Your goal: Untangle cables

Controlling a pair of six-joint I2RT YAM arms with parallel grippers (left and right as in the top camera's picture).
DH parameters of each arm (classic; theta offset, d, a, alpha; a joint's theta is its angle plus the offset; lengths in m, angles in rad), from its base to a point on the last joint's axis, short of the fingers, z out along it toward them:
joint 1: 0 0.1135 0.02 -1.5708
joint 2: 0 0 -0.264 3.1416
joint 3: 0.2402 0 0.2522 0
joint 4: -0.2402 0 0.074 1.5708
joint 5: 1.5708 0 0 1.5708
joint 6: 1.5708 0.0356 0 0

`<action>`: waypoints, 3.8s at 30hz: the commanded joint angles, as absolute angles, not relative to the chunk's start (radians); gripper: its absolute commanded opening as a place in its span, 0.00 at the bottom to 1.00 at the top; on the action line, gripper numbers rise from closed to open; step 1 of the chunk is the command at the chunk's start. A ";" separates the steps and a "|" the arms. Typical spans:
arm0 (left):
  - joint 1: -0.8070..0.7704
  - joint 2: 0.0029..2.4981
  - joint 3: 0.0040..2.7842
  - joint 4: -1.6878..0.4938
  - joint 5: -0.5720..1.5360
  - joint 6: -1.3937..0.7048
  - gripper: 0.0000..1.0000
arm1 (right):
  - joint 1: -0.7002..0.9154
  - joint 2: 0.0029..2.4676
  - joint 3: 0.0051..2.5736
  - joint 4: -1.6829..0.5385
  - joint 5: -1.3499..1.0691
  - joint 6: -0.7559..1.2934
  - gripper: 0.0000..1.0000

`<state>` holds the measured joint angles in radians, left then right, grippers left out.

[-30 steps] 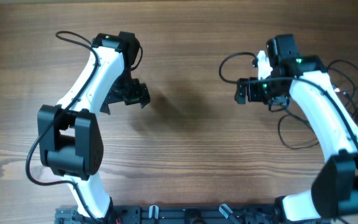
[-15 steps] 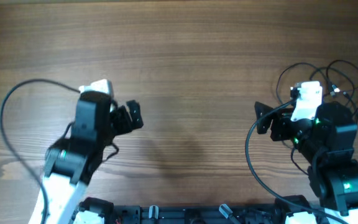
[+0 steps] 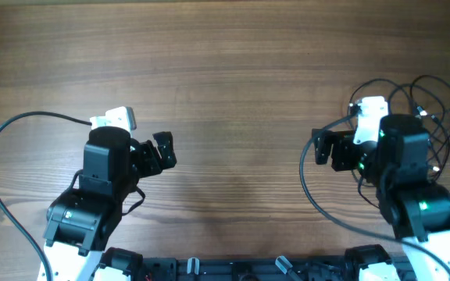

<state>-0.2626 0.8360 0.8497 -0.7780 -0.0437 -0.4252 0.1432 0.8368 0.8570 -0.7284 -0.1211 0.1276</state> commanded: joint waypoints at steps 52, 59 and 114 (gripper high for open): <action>-0.264 1.106 0.839 -0.778 -0.046 -0.431 1.00 | -0.063 0.003 0.005 0.004 -0.031 0.003 1.00; -0.264 1.106 0.839 -0.778 -0.046 -0.431 1.00 | -0.063 0.004 0.005 0.004 -0.031 0.002 1.00; -0.009 0.003 0.006 -0.066 0.186 0.004 1.00 | -0.063 0.005 0.005 0.004 -0.031 0.002 1.00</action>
